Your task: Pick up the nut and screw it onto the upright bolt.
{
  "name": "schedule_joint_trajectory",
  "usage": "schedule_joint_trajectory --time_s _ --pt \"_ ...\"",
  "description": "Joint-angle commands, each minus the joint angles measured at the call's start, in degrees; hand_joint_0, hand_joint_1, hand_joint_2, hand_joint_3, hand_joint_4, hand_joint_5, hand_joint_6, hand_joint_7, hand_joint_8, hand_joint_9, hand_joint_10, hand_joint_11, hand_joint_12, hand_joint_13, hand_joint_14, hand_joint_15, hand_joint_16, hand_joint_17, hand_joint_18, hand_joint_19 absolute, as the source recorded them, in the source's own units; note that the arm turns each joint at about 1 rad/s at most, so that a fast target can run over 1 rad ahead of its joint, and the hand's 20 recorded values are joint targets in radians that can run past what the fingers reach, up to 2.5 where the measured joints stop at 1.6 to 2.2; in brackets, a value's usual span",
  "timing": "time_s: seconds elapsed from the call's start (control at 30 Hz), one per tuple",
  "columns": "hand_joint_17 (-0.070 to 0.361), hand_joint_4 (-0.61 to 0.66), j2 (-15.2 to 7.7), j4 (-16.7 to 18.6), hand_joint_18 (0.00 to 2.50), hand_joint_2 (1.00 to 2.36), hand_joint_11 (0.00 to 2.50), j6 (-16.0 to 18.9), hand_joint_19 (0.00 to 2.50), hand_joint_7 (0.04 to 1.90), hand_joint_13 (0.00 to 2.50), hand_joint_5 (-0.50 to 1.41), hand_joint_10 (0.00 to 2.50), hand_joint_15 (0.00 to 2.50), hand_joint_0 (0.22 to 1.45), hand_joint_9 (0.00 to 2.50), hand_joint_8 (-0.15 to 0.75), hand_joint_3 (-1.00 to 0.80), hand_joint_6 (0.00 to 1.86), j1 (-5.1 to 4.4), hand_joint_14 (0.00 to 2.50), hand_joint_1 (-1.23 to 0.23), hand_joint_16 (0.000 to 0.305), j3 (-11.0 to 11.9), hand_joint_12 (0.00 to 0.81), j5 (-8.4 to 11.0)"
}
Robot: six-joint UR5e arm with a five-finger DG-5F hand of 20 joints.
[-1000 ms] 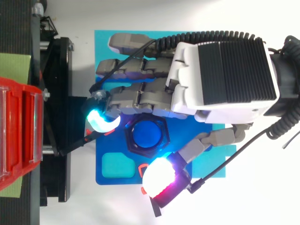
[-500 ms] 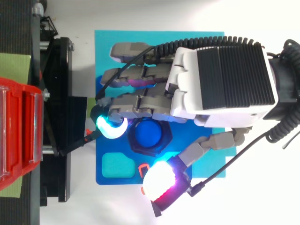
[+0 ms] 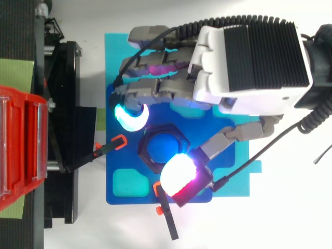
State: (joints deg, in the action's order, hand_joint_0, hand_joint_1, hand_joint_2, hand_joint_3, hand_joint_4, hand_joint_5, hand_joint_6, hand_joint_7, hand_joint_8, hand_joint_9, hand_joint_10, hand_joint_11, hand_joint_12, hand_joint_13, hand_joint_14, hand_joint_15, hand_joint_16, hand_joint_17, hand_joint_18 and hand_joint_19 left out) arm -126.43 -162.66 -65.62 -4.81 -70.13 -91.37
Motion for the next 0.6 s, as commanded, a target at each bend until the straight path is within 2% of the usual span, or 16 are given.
schedule_joint_trajectory --time_s 0.0,0.33,0.4,0.43,0.57 --pt "0.083 0.20 0.05 0.15 0.24 1.00 0.05 -0.03 0.00 1.11 0.54 -0.07 0.00 0.00 0.48 0.90 0.299 -0.50 0.50 0.50 0.00 -0.38 0.037 0.00 0.324 -0.47" --pt "0.080 0.20 -0.04 0.85 0.28 1.00 0.06 -0.03 0.00 1.21 0.59 -0.04 0.00 0.00 0.48 0.97 0.304 -0.50 0.50 1.12 0.00 -0.39 0.036 0.00 0.313 -1.00" --pt "0.080 0.22 0.05 1.03 0.28 1.00 0.04 -0.03 0.00 1.13 0.59 -0.05 0.00 0.00 0.48 0.98 0.302 -0.50 0.50 1.12 0.00 -0.39 0.036 0.00 0.312 -1.00" --pt "0.081 0.24 0.05 1.11 0.28 1.00 0.00 -0.03 0.00 1.01 0.58 -0.06 0.00 0.00 0.48 0.94 0.289 -0.50 0.50 1.12 0.00 -0.39 0.036 0.00 0.313 -1.00" --pt "0.086 0.22 0.05 1.11 0.24 1.00 0.00 -0.03 0.00 0.84 0.53 -0.09 0.00 0.00 0.48 0.87 0.274 -0.50 0.50 0.59 0.00 -0.39 0.038 0.00 0.318 -0.82"
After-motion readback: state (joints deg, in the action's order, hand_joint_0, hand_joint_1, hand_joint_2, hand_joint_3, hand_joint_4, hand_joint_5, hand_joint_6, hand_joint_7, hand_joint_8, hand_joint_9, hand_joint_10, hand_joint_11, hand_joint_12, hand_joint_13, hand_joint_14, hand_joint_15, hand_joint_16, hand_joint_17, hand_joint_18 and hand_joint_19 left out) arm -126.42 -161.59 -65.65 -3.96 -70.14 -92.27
